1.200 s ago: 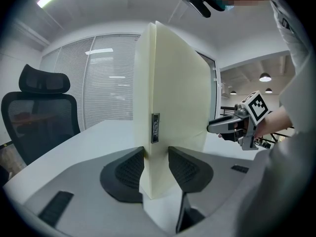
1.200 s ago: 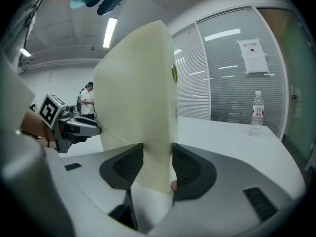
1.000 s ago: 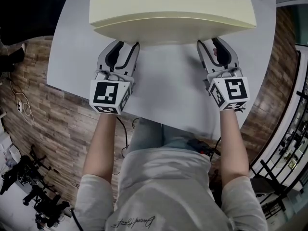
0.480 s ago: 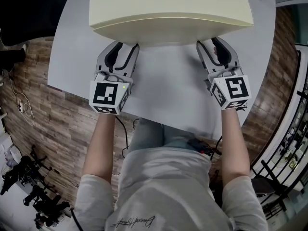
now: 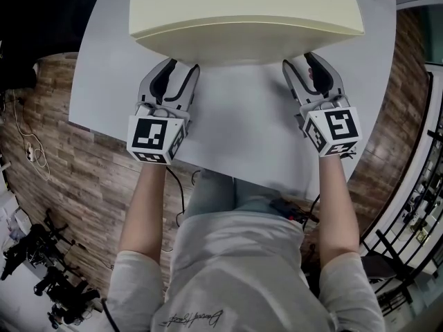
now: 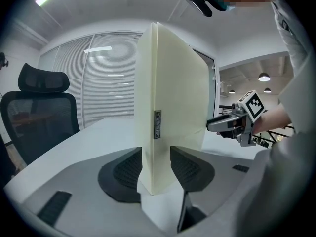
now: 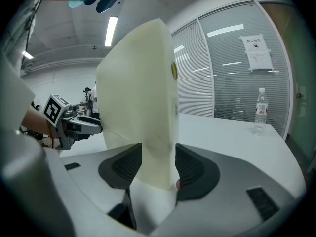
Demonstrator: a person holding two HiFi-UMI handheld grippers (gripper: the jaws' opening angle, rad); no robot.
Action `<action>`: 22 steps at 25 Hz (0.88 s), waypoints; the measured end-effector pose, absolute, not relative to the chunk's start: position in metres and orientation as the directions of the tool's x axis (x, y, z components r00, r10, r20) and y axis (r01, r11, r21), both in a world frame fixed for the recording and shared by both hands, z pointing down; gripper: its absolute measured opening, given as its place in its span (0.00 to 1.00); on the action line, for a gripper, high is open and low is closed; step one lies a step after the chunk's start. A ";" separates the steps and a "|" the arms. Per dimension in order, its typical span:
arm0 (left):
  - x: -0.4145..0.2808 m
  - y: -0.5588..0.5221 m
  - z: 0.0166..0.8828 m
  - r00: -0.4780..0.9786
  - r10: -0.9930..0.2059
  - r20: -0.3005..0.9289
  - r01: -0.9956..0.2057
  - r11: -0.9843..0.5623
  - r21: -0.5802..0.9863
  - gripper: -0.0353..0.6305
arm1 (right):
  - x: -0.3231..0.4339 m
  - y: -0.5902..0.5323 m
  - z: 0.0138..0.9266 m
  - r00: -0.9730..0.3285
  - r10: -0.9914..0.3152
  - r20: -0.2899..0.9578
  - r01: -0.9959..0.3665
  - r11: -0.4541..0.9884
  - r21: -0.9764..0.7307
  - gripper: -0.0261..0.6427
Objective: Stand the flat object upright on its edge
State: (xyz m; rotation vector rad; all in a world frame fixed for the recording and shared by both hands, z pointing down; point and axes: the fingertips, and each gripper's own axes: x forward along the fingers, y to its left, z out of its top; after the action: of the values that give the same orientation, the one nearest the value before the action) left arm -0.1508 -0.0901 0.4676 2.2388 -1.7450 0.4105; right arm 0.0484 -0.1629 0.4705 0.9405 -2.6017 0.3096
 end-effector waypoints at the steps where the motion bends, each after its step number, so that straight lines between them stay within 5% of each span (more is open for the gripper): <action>1: -0.151 -0.090 0.467 0.234 -0.894 0.383 -0.971 -0.237 0.039 0.34 | 0.048 -0.163 0.470 -0.716 -0.572 0.400 -0.650 0.756 -0.083 0.36; 16: -0.149 -0.082 0.454 0.227 -0.893 0.389 -0.973 -0.223 0.057 0.34 | 0.057 -0.152 0.463 -0.706 -0.574 0.415 -0.658 0.748 -0.087 0.36; 22: -0.150 -0.070 0.441 0.221 -0.899 0.378 -0.974 -0.220 0.047 0.25 | 0.061 -0.137 0.456 -0.701 -0.582 0.411 -0.665 0.742 -0.084 0.26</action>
State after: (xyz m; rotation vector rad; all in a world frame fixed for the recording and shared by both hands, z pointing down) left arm -0.1498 -0.0700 0.4409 2.2245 -1.7608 0.3941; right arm 0.0608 -0.1374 0.4565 0.9618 -2.5831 0.3215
